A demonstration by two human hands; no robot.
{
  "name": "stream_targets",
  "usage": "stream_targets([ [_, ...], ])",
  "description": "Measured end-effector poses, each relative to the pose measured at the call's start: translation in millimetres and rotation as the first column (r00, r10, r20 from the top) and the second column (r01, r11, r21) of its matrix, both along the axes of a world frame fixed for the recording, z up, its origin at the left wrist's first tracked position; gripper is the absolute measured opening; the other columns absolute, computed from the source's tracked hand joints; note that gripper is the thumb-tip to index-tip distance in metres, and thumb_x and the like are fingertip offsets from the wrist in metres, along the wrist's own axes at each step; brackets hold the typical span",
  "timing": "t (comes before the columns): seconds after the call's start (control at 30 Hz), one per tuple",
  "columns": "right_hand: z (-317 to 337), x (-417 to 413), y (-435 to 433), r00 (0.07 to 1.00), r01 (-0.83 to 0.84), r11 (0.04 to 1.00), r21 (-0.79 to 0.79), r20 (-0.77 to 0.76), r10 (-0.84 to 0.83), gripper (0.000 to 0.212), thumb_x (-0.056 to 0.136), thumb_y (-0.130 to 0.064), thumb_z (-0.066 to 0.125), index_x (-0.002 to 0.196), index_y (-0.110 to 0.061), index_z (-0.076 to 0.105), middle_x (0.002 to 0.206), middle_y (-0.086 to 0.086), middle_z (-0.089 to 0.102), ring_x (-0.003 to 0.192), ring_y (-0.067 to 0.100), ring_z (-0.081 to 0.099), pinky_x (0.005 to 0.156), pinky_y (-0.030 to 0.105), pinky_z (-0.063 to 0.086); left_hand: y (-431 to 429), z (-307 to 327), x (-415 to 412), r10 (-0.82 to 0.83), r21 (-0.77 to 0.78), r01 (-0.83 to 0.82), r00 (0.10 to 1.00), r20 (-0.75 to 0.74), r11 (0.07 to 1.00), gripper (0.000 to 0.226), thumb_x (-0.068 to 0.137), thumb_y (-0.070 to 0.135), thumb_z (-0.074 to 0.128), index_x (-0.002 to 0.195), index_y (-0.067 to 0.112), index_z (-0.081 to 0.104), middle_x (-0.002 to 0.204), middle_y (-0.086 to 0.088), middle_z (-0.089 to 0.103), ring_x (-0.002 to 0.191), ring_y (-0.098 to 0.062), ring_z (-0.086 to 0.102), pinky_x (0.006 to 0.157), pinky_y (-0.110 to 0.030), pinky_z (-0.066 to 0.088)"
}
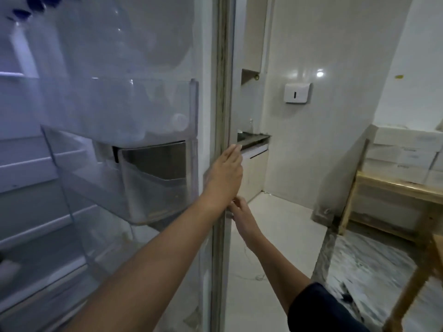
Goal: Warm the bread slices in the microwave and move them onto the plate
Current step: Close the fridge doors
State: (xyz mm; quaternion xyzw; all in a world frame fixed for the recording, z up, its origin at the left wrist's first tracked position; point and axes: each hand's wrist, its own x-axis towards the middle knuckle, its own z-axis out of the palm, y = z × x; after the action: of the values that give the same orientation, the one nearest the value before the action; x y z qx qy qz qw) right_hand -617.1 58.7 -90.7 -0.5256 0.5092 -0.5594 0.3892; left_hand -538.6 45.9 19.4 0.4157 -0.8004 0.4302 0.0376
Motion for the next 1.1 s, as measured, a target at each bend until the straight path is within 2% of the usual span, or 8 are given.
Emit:
stream_targets([
  [0.13,-7,39,35,0.999,0.036,0.999,-0.037,-0.008,-0.036,0.012,0.096,-0.015,0.047,0.108,-0.012,0.049,0.098,0.003,0.055,0.090,0.017,0.052,0.075,0.022,0.043,40,-6,44,-0.068,0.008,0.070,0.986,-0.153,0.998,0.049,0.094,0.023,0.039,0.138,0.001,0.037,0.157,-0.016,0.014,0.147,-0.025,-0.002,0.113,-0.038,-0.015],
  [0.33,-13,87,67,0.996,-0.048,0.998,-0.050,-0.076,0.044,0.003,0.093,-0.013,0.052,0.091,-0.012,0.049,0.082,0.003,0.054,0.075,0.014,0.049,0.068,0.025,0.041,70,-17,106,-0.077,-0.068,0.059,0.947,-0.312,0.996,0.053,0.080,0.021,0.035,0.124,-0.001,0.056,0.141,-0.015,0.048,0.139,-0.025,0.034,0.119,-0.041,0.016],
  [0.47,-21,119,77,0.971,-0.169,0.965,-0.201,-0.205,0.127,0.005,0.091,-0.010,0.055,0.092,-0.012,0.050,0.087,0.006,0.054,0.076,0.011,0.050,0.070,0.020,0.043,84,-26,144,-0.083,-0.133,0.036,0.928,-0.363,0.990,0.049,0.080,0.017,0.050,0.126,0.000,0.054,0.141,-0.013,0.048,0.137,-0.024,0.036,0.117,-0.037,0.008],
  [0.57,-30,141,76,0.923,-0.268,0.914,-0.305,-0.353,0.153,0.011,0.090,-0.012,0.056,0.098,-0.014,0.049,0.096,0.001,0.049,0.084,0.010,0.049,0.075,0.024,0.045,93,-33,173,-0.069,-0.164,0.001,0.910,-0.409,0.986,0.048,0.082,0.018,0.047,0.127,0.005,0.056,0.144,-0.009,0.046,0.139,-0.021,0.033,0.117,-0.037,0.008],
  [0.7,-24,164,70,0.826,-0.351,0.830,-0.434,-0.561,0.056,0.031,0.084,-0.024,0.060,0.112,-0.014,0.052,0.116,0.002,0.047,0.102,0.009,0.048,0.091,0.019,0.043,101,-42,208,-0.072,-0.211,-0.041,0.862,-0.501,0.977,0.051,0.085,0.017,0.046,0.135,0.006,0.047,0.147,-0.009,0.040,0.140,-0.018,0.024,0.117,-0.037,0.012],
  [0.87,-7,188,51,0.833,-0.396,0.743,-0.539,-0.551,0.044,0.034,0.080,-0.027,0.052,0.113,-0.019,0.050,0.123,0.003,0.044,0.110,0.005,0.043,0.094,0.015,0.039,107,-44,235,-0.057,-0.286,-0.161,0.779,-0.624,0.945,0.057,0.088,0.019,0.046,0.142,0.009,0.030,0.149,-0.005,0.032,0.143,-0.010,0.016,0.118,-0.029,0.008],
  [1.0,11,205,27,0.823,-0.495,0.717,-0.492,-0.531,0.204,0.040,0.081,-0.007,0.059,0.119,-0.016,0.051,0.129,-0.004,0.039,0.113,-0.016,0.035,0.094,0.003,0.032,102,-35,256,-0.077,-0.337,-0.218,0.730,-0.679,0.916,0.054,0.087,0.020,0.046,0.138,0.012,0.033,0.145,-0.004,0.033,0.132,-0.018,0.032,0.114,-0.021,0.009],
  [1.1,33,225,8,0.776,-0.588,0.640,-0.494,-0.569,0.272,0.041,0.083,-0.004,0.059,0.122,-0.015,0.051,0.132,-0.007,0.037,0.109,-0.017,0.036,0.092,-0.005,0.029,96,-24,276,-0.092,-0.387,-0.264,0.712,-0.696,0.884,0.048,0.088,0.019,0.045,0.136,0.014,0.038,0.142,-0.002,0.034,0.131,-0.019,0.035,0.110,-0.024,0.018],
])
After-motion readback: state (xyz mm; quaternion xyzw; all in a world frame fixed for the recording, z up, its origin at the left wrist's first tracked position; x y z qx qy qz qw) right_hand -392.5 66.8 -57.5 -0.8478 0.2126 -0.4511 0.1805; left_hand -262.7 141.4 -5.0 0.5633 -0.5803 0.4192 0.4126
